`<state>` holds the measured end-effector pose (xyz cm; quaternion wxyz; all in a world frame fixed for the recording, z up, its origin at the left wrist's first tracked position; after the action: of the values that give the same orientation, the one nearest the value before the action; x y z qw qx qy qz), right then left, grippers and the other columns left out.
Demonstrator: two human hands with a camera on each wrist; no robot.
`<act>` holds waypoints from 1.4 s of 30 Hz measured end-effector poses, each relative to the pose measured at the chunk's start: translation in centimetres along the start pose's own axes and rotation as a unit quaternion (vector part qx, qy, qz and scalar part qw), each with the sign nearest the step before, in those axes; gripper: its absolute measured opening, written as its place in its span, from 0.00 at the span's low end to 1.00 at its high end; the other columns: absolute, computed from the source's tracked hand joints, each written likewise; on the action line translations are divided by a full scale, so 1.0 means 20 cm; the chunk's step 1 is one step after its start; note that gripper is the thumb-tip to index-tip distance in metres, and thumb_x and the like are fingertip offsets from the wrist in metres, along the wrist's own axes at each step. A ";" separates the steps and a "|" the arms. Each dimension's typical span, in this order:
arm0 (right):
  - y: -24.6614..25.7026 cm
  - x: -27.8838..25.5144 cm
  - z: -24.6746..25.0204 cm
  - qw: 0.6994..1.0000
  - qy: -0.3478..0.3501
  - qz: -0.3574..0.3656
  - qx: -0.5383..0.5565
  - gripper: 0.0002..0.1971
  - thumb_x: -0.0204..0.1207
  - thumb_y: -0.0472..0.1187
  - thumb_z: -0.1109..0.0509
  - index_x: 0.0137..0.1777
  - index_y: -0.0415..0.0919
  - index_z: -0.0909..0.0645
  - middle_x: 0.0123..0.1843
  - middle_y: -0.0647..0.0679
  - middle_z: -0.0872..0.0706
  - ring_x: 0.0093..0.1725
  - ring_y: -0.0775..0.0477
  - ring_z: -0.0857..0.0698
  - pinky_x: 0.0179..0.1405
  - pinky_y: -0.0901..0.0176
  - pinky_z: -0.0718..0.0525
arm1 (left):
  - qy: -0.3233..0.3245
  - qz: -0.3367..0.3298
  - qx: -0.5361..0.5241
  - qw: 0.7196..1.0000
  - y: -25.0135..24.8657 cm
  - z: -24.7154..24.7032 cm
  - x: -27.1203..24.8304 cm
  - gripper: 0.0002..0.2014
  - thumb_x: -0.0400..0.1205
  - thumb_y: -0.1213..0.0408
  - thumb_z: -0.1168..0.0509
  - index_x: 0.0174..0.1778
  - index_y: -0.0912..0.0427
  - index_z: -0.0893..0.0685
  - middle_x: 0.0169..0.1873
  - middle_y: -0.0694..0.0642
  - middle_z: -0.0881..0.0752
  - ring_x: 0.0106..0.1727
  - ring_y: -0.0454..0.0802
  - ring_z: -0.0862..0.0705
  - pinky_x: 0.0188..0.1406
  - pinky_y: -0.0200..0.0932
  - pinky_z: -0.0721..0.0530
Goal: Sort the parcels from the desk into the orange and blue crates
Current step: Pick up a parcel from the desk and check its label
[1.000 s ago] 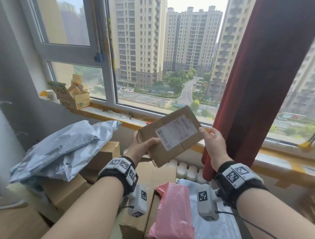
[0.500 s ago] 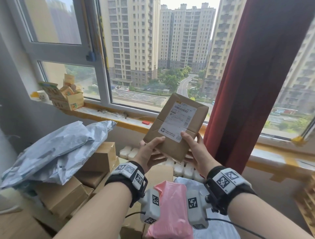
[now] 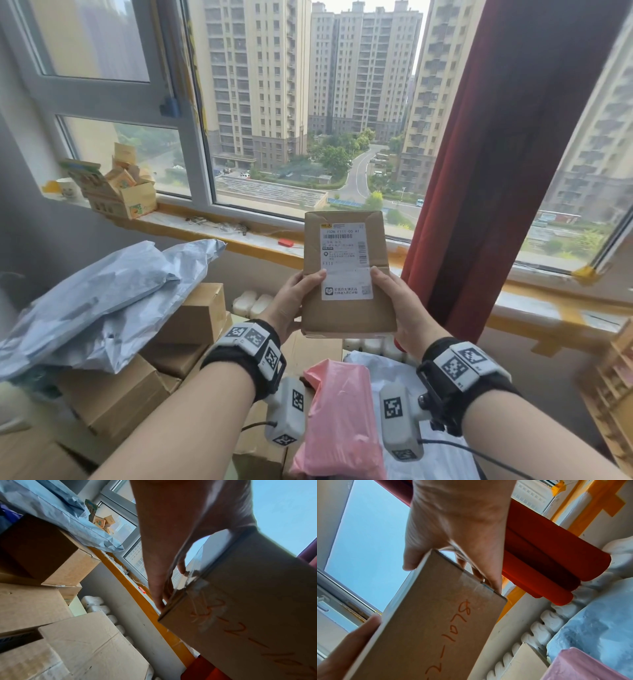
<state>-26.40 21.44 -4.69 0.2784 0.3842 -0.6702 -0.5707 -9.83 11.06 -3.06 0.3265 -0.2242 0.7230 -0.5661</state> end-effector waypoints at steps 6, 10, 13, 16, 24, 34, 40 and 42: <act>0.00 0.01 0.01 1.000 0.000 0.008 -0.006 0.31 0.66 0.64 0.23 0.67 0.50 0.16 0.60 0.43 0.09 0.62 0.39 0.12 0.66 0.32 0.17 | 0.007 -0.008 0.005 1.000 -0.03 0.01 0.00 0.16 0.80 0.47 0.34 0.62 0.46 0.19 0.56 0.54 0.12 0.58 0.56 0.15 0.59 0.59 0.16; 0.01 0.00 0.01 1.000 -0.003 0.010 -0.018 0.31 0.66 0.66 0.24 0.67 0.53 0.16 0.60 0.45 0.09 0.62 0.40 0.12 0.67 0.31 0.18 | 0.009 -0.010 0.009 1.000 -0.04 0.00 0.00 0.15 0.80 0.48 0.34 0.61 0.45 0.19 0.56 0.54 0.12 0.59 0.56 0.15 0.60 0.60 0.17; 0.02 0.00 0.01 1.000 -0.009 0.015 -0.017 0.28 0.68 0.64 0.25 0.65 0.52 0.16 0.59 0.45 0.09 0.62 0.39 0.12 0.66 0.32 0.18 | 0.015 -0.010 0.011 1.000 -0.05 0.00 0.00 0.14 0.81 0.48 0.34 0.60 0.45 0.18 0.57 0.54 0.12 0.60 0.58 0.15 0.64 0.63 0.18; 0.03 0.00 0.02 1.000 -0.014 0.016 -0.015 0.25 0.72 0.62 0.26 0.65 0.51 0.15 0.58 0.44 0.09 0.62 0.38 0.12 0.65 0.33 0.17 | 0.017 -0.008 0.003 1.000 -0.05 0.00 0.00 0.10 0.81 0.49 0.34 0.56 0.45 0.17 0.54 0.54 0.12 0.60 0.58 0.16 0.66 0.63 0.20; 0.00 -0.04 0.03 1.000 -0.016 0.004 -0.011 0.23 0.73 0.61 0.27 0.64 0.51 0.15 0.60 0.44 0.09 0.64 0.39 0.13 0.70 0.29 0.21 | 0.048 -0.008 0.029 0.998 -0.02 0.01 0.02 0.11 0.81 0.47 0.35 0.57 0.42 0.18 0.56 0.52 0.13 0.60 0.56 0.16 0.64 0.61 0.18; -0.09 -0.19 0.12 0.996 -0.086 -0.024 0.007 0.22 0.71 0.58 0.24 0.64 0.51 0.15 0.61 0.44 0.09 0.65 0.36 0.13 0.67 0.29 0.19 | 0.115 0.010 0.043 0.992 0.10 -0.04 0.06 0.12 0.81 0.48 0.35 0.60 0.42 0.17 0.54 0.49 0.12 0.56 0.52 0.15 0.58 0.54 0.17; -0.19 -0.40 0.21 0.984 -0.176 -0.023 0.026 0.28 0.65 0.60 0.21 0.65 0.53 0.15 0.58 0.46 0.08 0.63 0.37 0.13 0.70 0.31 0.21 | 0.172 0.031 0.068 0.982 0.24 -0.16 0.06 0.11 0.81 0.48 0.35 0.58 0.42 0.17 0.52 0.48 0.12 0.54 0.50 0.15 0.56 0.51 0.16; -0.20 -0.48 0.26 0.980 -0.197 -0.023 0.029 0.32 0.62 0.61 0.19 0.66 0.53 0.16 0.59 0.45 0.09 0.63 0.36 0.13 0.68 0.31 0.19 | 0.194 0.034 0.068 0.978 0.28 -0.24 0.06 0.11 0.81 0.47 0.34 0.57 0.42 0.17 0.52 0.48 0.12 0.54 0.50 0.14 0.56 0.52 0.16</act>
<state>-24.57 32.20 -8.92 0.1169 0.2874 -0.7193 -0.6216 -13.78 14.93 -8.01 0.2133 -0.0624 0.7394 -0.6355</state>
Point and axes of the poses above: each hand's wrist, its own x-axis towards the middle knuckle, its own z-axis out of the back of the hand, y = z × x, the point moved 1 cm from there along x, towards the middle knuckle
